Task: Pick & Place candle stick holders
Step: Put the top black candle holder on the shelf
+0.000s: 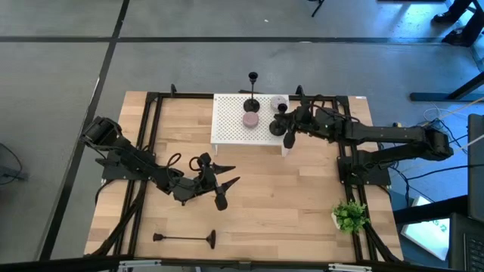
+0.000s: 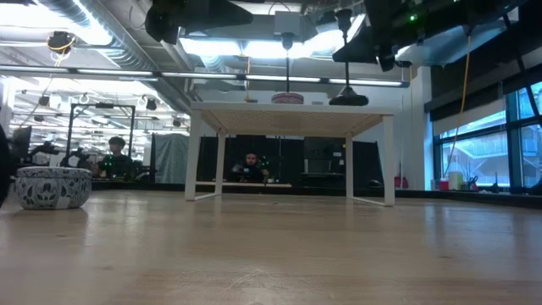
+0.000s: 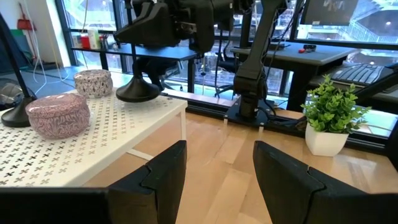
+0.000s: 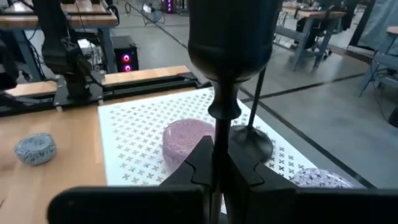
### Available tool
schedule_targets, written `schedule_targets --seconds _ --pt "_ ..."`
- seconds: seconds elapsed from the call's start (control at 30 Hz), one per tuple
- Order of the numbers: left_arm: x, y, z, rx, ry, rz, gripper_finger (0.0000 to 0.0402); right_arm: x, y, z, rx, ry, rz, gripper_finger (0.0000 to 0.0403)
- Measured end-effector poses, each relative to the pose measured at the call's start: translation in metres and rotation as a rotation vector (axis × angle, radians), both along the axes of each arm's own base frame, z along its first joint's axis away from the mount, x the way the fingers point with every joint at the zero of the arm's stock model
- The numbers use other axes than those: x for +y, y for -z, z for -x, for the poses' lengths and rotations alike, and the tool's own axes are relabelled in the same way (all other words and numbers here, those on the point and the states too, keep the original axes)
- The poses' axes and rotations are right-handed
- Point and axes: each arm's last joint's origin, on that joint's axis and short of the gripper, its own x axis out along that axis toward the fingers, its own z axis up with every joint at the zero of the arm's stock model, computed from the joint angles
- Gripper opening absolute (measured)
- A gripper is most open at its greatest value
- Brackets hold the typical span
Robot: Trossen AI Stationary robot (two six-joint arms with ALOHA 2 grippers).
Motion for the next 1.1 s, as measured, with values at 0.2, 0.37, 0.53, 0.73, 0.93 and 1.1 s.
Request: schedule_targets --seconds 0.2,0.37,0.53,0.73,0.93,1.1 --pt "0.0 0.0 0.0 0.0 0.008 0.001 0.0182 -0.007 0.009 0.002 -0.017 -0.011 -0.003 0.0013" --pt "0.0 0.0 0.0 0.001 0.01 0.001 0.0182 -0.016 0.013 0.005 -0.016 -0.102 -0.018 0.0013" --pt "0.0 0.003 0.0 0.02 0.01 0.006 0.0182 -0.021 0.014 0.007 -0.002 -0.148 -0.014 0.0013" --pt "0.003 0.005 -0.001 0.029 -0.002 0.018 0.0182 -0.023 0.015 0.008 0.01 -0.144 0.005 0.0013" --pt "0.003 0.005 -0.001 0.029 0.002 0.019 0.0182 -0.024 0.014 0.008 0.007 -0.144 0.014 0.0013" --pt "0.003 0.005 -0.001 0.028 0.002 0.022 0.0182 -0.024 0.014 0.008 0.005 -0.142 0.015 0.0013"
